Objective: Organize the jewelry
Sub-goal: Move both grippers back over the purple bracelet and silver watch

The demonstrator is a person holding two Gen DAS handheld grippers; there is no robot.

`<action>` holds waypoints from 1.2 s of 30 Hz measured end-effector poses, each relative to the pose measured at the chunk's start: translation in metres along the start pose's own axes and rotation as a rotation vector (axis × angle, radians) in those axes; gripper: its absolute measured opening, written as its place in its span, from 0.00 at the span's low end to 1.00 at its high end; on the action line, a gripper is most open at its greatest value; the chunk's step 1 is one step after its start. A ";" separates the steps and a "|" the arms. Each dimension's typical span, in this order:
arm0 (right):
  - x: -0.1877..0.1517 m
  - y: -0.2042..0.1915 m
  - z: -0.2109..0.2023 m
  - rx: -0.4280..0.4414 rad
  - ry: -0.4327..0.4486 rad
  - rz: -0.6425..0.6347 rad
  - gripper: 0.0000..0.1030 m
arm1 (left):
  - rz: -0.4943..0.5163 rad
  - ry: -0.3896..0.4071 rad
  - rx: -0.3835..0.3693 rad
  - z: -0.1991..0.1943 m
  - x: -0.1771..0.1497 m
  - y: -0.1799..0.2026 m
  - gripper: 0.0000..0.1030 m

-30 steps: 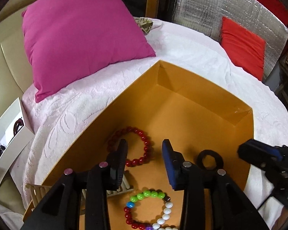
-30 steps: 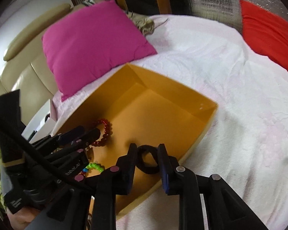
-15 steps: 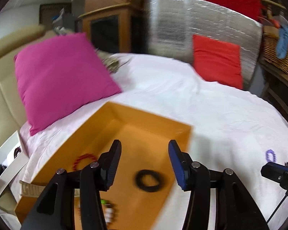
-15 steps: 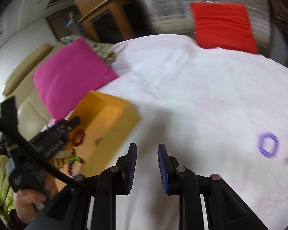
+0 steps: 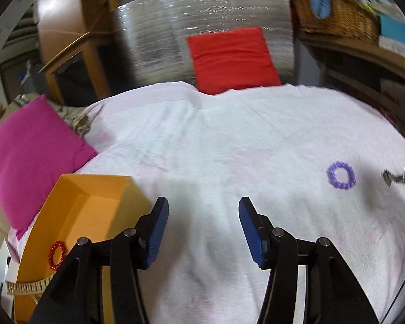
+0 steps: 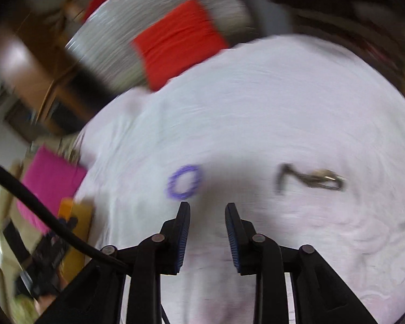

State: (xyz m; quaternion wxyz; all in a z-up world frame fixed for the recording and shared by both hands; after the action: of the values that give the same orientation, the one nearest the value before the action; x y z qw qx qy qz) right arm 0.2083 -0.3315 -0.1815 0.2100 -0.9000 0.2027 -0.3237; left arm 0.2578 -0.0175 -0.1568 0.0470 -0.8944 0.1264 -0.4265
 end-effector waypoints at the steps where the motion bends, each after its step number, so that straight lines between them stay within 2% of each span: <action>1: 0.003 0.011 -0.001 0.000 -0.002 0.042 0.29 | 0.013 -0.003 -0.002 0.002 0.001 0.005 0.53; 5: 0.010 0.034 -0.004 0.009 -0.008 0.114 0.29 | 0.059 -0.006 -0.010 0.004 0.004 0.026 0.55; 7: 0.011 0.034 -0.002 0.007 -0.022 0.109 0.29 | 0.075 0.001 -0.012 0.001 0.005 0.034 0.59; 15: 0.004 0.014 0.008 0.041 -0.067 0.057 0.30 | 0.142 0.004 -0.010 0.001 0.003 0.057 0.59; 36: 0.002 0.023 0.007 0.023 -0.070 0.087 0.31 | 0.145 -0.009 -0.023 0.001 0.002 0.065 0.59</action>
State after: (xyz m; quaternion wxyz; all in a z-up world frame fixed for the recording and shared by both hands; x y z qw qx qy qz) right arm 0.2092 -0.3495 -0.1974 0.2410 -0.8987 0.2303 -0.2850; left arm 0.2478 -0.0804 -0.1681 0.0681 -0.8853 0.1955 -0.4163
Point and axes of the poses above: each gripper's, at about its wrist camera, not at the fingertips, and z roughly the way its jaws point, y to its right, x to its top, the point moved 1 cm from there along z, roughly the way its jaws point, and after that the axes turned 1 degree about z, right-handed, at the moved point
